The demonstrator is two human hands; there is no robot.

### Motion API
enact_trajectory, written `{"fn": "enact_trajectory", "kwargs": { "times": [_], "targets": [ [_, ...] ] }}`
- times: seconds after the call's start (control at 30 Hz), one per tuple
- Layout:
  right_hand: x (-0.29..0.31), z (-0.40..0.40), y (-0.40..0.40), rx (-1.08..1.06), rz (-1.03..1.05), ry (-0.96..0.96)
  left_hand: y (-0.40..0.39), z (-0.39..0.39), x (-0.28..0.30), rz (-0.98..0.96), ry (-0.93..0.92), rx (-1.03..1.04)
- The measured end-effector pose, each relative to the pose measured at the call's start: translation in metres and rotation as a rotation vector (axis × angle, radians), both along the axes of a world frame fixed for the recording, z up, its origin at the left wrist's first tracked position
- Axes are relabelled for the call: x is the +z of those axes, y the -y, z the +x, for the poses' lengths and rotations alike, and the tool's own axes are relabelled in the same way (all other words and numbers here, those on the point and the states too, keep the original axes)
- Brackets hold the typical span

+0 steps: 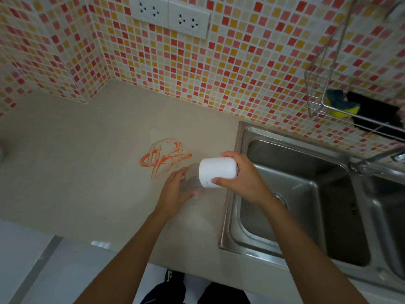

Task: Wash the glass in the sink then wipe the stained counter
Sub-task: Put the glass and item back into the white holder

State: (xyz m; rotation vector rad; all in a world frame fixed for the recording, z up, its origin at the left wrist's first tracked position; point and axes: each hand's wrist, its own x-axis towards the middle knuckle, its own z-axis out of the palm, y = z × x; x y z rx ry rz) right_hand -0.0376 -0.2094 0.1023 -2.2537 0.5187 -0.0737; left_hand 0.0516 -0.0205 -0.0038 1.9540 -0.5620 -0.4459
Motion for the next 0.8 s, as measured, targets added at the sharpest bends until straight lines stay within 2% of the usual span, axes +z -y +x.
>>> {"fn": "enact_trajectory", "kwargs": {
  "times": [0.1,0.23,0.37,0.43,0.57,0.63,0.8],
  "targets": [
    [0.008,0.018,-0.013,0.067,-0.11,-0.017,0.01,0.0,0.007,-0.041,0.021,-0.004],
    [0.01,0.04,-0.034,0.245,-0.397,-0.077,0.012,0.0,0.007,-0.064,0.0,-0.016],
    [-0.007,0.048,-0.044,0.316,-0.469,-0.135,0.002,0.002,0.0,-0.028,-0.045,0.021],
    [-0.02,0.045,-0.042,0.334,-0.377,-0.146,-0.004,0.002,0.001,0.0,-0.041,0.038],
    [-0.035,0.035,-0.038,0.141,0.082,-0.028,-0.002,0.005,0.011,-0.029,-0.028,-0.012],
    [-0.04,0.031,-0.039,0.04,0.185,-0.02,0.004,0.007,0.016,-0.061,-0.019,-0.05],
    [-0.052,0.028,-0.041,0.01,0.338,0.008,0.012,0.008,0.014,-0.033,-0.014,-0.055]
  ]
}}
